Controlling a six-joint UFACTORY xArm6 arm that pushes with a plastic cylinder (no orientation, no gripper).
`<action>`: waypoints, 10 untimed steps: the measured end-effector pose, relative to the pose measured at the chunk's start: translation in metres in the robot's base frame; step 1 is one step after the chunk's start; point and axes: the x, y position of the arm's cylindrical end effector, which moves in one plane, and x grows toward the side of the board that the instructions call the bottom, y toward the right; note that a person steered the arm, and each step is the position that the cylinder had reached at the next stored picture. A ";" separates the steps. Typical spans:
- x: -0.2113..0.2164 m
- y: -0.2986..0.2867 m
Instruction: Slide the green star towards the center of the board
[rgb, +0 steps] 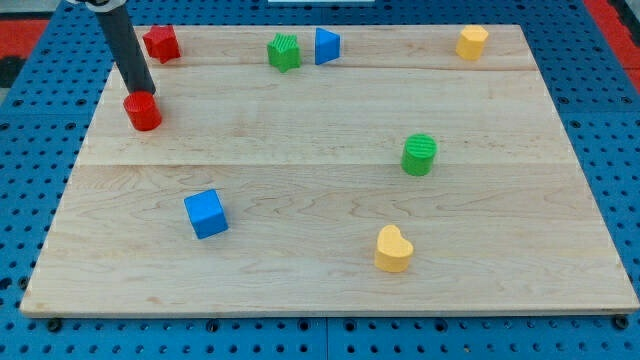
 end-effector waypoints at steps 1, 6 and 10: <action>0.008 0.000; -0.015 0.094; -0.007 0.094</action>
